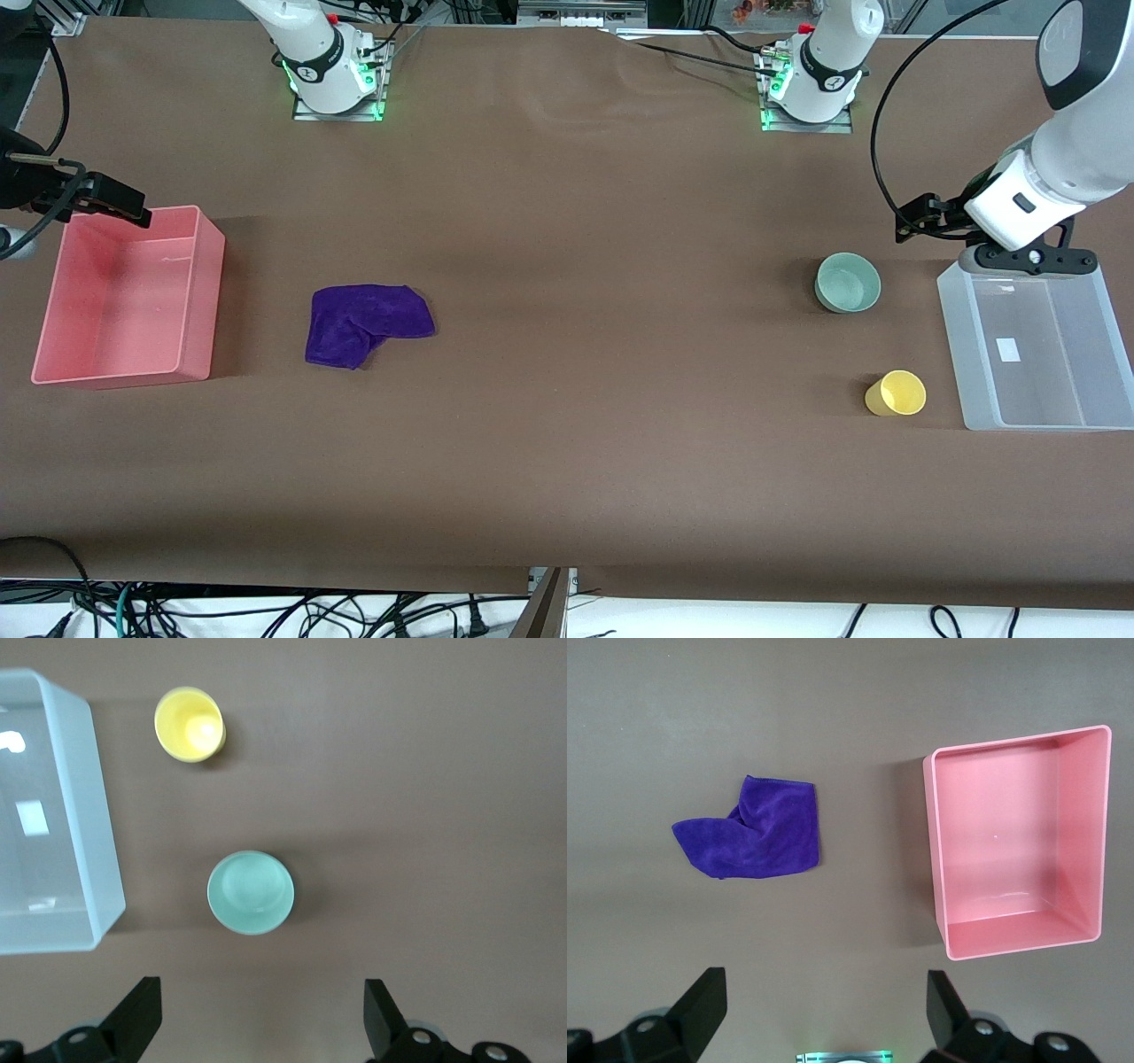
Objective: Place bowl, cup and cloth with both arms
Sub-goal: 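Reach the right gripper to the purple cloth while the left gripper reaches the green bowl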
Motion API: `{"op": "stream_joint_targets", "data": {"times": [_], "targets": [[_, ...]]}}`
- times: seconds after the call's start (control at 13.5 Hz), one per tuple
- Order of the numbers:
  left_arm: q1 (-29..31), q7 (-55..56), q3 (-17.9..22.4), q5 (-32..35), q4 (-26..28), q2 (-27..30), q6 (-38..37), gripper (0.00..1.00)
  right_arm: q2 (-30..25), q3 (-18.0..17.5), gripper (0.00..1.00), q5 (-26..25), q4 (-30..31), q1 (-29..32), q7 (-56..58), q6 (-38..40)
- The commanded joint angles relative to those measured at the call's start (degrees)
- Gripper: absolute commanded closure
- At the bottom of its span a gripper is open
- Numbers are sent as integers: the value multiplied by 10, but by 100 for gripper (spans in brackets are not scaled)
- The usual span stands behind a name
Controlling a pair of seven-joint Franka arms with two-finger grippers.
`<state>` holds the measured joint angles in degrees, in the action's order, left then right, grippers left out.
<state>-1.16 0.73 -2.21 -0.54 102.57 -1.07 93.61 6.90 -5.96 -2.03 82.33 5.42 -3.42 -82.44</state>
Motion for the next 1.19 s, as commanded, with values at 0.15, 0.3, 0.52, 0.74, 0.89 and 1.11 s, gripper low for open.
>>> {"op": "stream_joint_targets", "data": {"times": [0.15,0.3,0.52,0.74,0.89,1.11], "targets": [[40,-6,2,-1,-2,-99,-8,0,6,-1,0,6,13,-2,2,-20],[66,-6,2,-1,4,-149,67,0,10,-2,0,7,82,-7,5,-80],[71,-6,1,43,24,-198,116,0,13,-3,0,15,156,-5,5,-165],[71,-10,-2,67,102,-204,156,0,36,-31,0,26,234,-7,-5,-284],[72,-62,-3,69,147,-206,229,0,64,-39,0,26,280,-8,-6,-376],[96,-141,-3,69,209,-207,333,18,108,-39,0,26,334,-36,-35,-502]]}}
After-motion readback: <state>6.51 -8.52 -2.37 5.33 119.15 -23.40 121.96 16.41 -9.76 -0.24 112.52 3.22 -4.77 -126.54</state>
